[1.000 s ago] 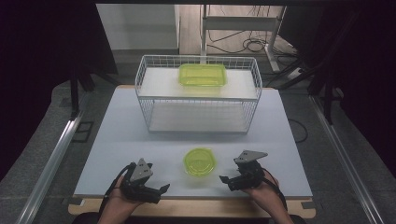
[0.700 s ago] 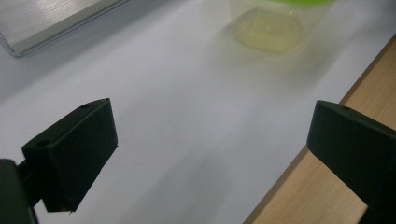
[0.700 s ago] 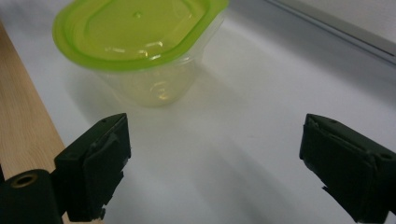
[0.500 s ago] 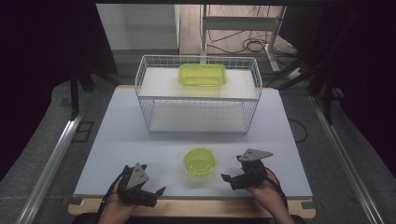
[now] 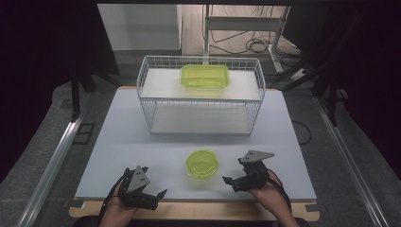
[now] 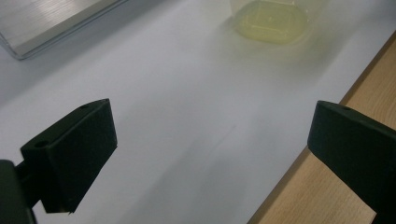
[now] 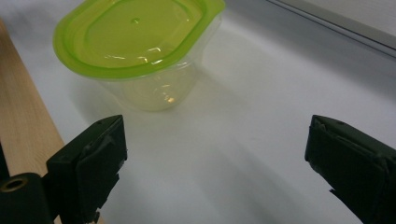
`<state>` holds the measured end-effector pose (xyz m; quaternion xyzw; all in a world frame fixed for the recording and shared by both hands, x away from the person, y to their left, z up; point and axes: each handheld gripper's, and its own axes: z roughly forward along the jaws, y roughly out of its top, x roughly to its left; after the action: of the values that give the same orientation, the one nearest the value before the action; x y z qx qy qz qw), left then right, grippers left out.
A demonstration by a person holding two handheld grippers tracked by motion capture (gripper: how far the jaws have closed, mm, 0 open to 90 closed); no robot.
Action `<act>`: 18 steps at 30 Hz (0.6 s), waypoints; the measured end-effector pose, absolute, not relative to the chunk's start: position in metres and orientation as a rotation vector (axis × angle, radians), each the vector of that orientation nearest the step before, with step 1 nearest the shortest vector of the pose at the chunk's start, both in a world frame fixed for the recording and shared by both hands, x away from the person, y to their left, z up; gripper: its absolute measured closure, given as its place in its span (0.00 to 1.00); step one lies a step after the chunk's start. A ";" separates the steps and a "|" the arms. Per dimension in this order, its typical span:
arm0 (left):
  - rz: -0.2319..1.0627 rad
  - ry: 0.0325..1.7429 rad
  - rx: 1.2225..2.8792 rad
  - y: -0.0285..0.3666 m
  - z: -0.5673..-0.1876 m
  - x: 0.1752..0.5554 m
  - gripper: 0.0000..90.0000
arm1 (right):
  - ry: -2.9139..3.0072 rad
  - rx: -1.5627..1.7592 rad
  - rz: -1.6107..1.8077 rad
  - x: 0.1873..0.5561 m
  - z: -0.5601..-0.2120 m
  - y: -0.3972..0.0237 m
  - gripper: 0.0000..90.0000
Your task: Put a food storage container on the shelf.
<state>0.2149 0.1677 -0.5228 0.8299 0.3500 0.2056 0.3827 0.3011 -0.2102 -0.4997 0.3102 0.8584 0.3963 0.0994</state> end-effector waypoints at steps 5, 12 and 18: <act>0.527 0.873 2.134 0.166 -0.523 0.215 0.01 | 2.544 0.958 1.191 0.303 -0.496 -0.206 0.04; 0.538 0.866 2.146 0.165 -0.524 0.215 0.01 | 2.554 1.052 1.294 0.317 -0.480 -0.205 0.18; 0.544 0.855 2.165 0.163 -0.525 0.215 0.01 | 2.600 1.197 1.385 0.337 -0.474 -0.198 0.33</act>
<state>0.2147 0.1633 -0.5250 0.8426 0.3328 0.2118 0.3666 0.3370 -0.1978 -0.4738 0.3764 0.8175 0.4355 -0.0189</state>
